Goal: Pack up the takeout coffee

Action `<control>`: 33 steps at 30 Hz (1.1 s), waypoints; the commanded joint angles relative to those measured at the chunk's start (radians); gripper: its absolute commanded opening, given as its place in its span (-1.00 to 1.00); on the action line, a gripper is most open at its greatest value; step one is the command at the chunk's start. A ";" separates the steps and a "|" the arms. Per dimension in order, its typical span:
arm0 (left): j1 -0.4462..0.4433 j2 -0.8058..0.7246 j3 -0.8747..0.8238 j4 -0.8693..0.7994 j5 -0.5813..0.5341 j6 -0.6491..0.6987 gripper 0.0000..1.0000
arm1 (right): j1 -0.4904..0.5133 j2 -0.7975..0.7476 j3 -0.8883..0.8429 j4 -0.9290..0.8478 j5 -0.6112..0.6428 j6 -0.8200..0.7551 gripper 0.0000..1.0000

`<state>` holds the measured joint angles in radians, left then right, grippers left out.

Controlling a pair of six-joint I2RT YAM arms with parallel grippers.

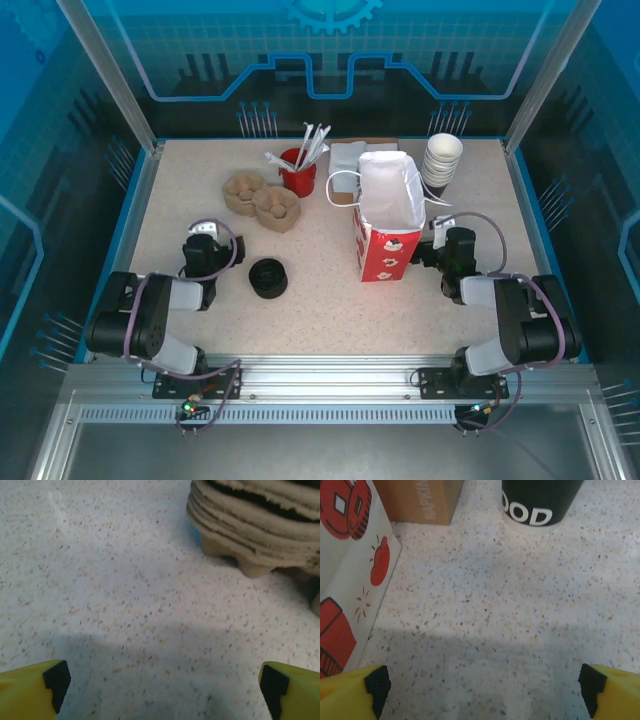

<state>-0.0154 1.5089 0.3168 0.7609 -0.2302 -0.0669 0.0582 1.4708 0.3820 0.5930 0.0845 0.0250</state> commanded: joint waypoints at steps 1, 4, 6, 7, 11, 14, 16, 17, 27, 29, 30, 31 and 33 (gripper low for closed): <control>-0.014 0.042 0.051 0.181 0.010 0.047 0.98 | -0.004 0.036 0.051 0.159 -0.031 -0.028 1.00; -0.014 0.043 0.052 0.179 0.011 0.047 0.98 | -0.004 0.036 0.051 0.159 -0.032 -0.028 1.00; -0.014 0.042 0.052 0.179 0.011 0.047 0.98 | -0.004 0.036 0.051 0.159 -0.031 -0.027 1.00; -0.014 0.042 0.051 0.179 0.012 0.047 0.98 | -0.003 0.036 0.050 0.159 -0.031 -0.027 1.00; -0.014 0.042 0.051 0.179 0.011 0.047 0.98 | -0.004 0.035 0.050 0.159 -0.031 -0.028 1.00; -0.013 0.042 0.052 0.180 0.011 0.047 0.98 | -0.004 0.036 0.051 0.159 -0.032 -0.028 1.00; -0.013 0.043 0.053 0.180 0.011 0.047 0.98 | -0.008 0.034 0.050 0.159 -0.040 -0.026 1.00; -0.014 0.042 0.052 0.179 0.011 0.046 0.98 | -0.010 0.034 0.051 0.159 -0.043 -0.025 1.00; -0.014 0.039 0.039 0.206 0.012 0.048 0.98 | -0.018 0.033 0.045 0.166 -0.061 -0.022 0.99; -0.015 0.012 0.018 0.221 0.009 0.049 0.98 | -0.025 0.009 0.062 0.120 -0.057 -0.010 1.00; -0.015 -0.012 0.009 0.219 0.007 0.049 0.98 | -0.029 -0.012 0.073 0.082 -0.047 -0.001 1.00; -0.016 -0.050 0.002 0.199 0.001 0.047 0.98 | -0.037 -0.040 0.092 0.025 -0.029 0.016 1.00; -0.017 -0.135 0.009 0.099 -0.022 0.035 0.98 | -0.056 -0.091 0.131 -0.094 -0.006 0.039 0.99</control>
<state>-0.0231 1.4910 0.3317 0.9146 -0.2306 -0.0425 0.0372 1.4654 0.4404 0.6460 0.0456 0.0254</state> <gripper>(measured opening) 0.990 0.998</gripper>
